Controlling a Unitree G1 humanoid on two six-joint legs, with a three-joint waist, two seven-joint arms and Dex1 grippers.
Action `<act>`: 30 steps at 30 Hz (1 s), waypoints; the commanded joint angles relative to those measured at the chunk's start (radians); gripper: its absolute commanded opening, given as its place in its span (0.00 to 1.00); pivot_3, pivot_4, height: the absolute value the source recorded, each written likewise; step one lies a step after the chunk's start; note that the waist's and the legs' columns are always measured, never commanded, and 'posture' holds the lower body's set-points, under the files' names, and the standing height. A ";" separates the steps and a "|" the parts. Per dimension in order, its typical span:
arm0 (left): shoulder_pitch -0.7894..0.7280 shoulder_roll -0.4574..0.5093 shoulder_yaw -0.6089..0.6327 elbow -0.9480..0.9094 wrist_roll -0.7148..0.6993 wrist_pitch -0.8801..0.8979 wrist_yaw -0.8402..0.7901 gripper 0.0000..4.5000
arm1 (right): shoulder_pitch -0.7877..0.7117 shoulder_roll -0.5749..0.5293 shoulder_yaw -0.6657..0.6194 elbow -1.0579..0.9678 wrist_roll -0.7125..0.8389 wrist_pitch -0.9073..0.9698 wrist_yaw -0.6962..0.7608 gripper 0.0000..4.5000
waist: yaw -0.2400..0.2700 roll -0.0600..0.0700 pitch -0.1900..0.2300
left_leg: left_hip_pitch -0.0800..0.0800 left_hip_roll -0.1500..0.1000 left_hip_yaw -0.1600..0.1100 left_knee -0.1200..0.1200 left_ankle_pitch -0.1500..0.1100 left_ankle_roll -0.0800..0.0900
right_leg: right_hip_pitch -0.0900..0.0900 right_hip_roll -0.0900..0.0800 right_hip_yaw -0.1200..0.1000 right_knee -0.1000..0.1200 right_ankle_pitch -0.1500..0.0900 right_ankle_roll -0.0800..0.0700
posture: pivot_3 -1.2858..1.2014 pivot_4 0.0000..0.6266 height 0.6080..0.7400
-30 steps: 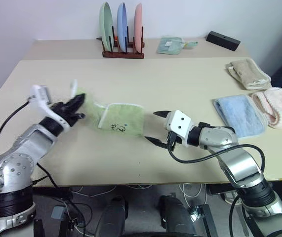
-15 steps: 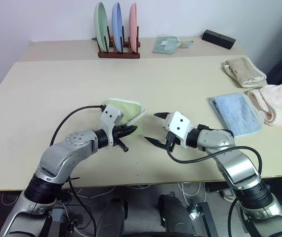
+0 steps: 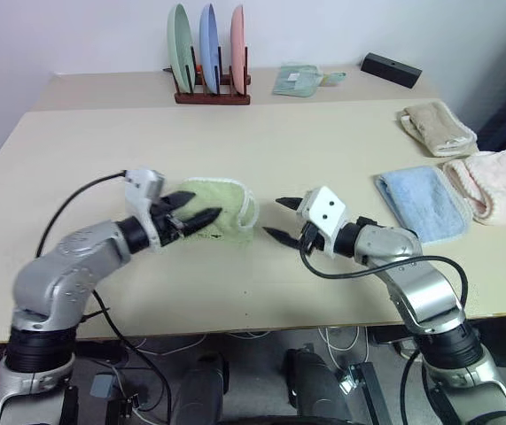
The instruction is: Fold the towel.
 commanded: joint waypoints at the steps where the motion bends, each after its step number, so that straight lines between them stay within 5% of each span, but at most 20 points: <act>1: -0.033 0.017 0.081 0.027 -0.003 -0.026 0.011 0.56 | -0.078 0.062 -0.050 -0.011 0.066 0.038 -0.030 0.25 | 0.001 0.000 0.000 | 0.000 0.000 0.000 0.000 0.000 0.000 | 0.000 0.000 0.000 0.000 0.000 0.000 | 0.52 0.24 1.00; 3: -0.062 0.010 0.065 0.059 0.029 -0.031 0.030 0.33 | -0.131 0.110 -0.053 0.024 0.080 0.066 -0.057 0.02 | 0.000 0.000 0.000 | 0.000 0.000 0.000 0.000 0.000 0.000 | 0.000 0.000 0.000 0.000 0.000 0.000 | 0.52 0.24 1.00; 6: -0.102 -0.011 0.002 0.092 0.087 -0.047 0.042 0.01 | -0.206 0.174 -0.022 0.099 0.062 0.084 -0.090 0.00 | 0.002 0.000 0.000 | 0.000 0.000 0.000 0.000 0.000 0.000 | 0.000 0.000 0.000 0.000 0.002 0.003 | 0.52 0.24 1.00; 11: -0.134 -0.095 -0.135 0.201 0.230 -0.116 0.060 0.01 | -0.291 0.296 0.074 0.352 -0.018 0.079 -0.152 0.00 | -0.002 0.000 0.000 | 0.000 0.000 0.000 0.000 0.000 -0.001 | 0.000 0.000 0.000 0.000 0.002 0.004 | 0.52 0.24 1.00; 17: -0.059 -0.137 -0.218 0.279 0.352 -0.189 0.049 0.01 | -0.228 0.350 0.154 0.524 -0.082 0.031 -0.168 0.00 | -0.004 0.000 0.000 | 0.000 0.000 0.000 -0.003 0.001 -0.001 | -0.003 0.000 0.000 0.002 0.003 0.004 | 0.52 0.24 1.00; 26: 0.011 -0.167 -0.204 0.360 0.411 -0.306 0.002 0.01 | -0.160 0.331 0.151 0.544 -0.142 -0.068 -0.187 0.00 | -0.004 0.000 -0.002 | 0.002 0.000 0.000 -0.004 0.001 -0.001 | -0.002 0.000 0.000 0.003 0.002 0.004 | 0.52 0.24 1.00; 30: 0.009 -0.188 -0.116 0.302 0.332 -0.307 -0.002 0.01 | -0.165 0.318 0.109 0.421 -0.104 -0.076 -0.163 0.00 | -0.004 0.000 -0.002 | 0.002 0.000 0.000 -0.004 0.001 -0.002 | -0.002 0.000 0.000 0.003 0.002 0.004 | 0.52 0.24 1.00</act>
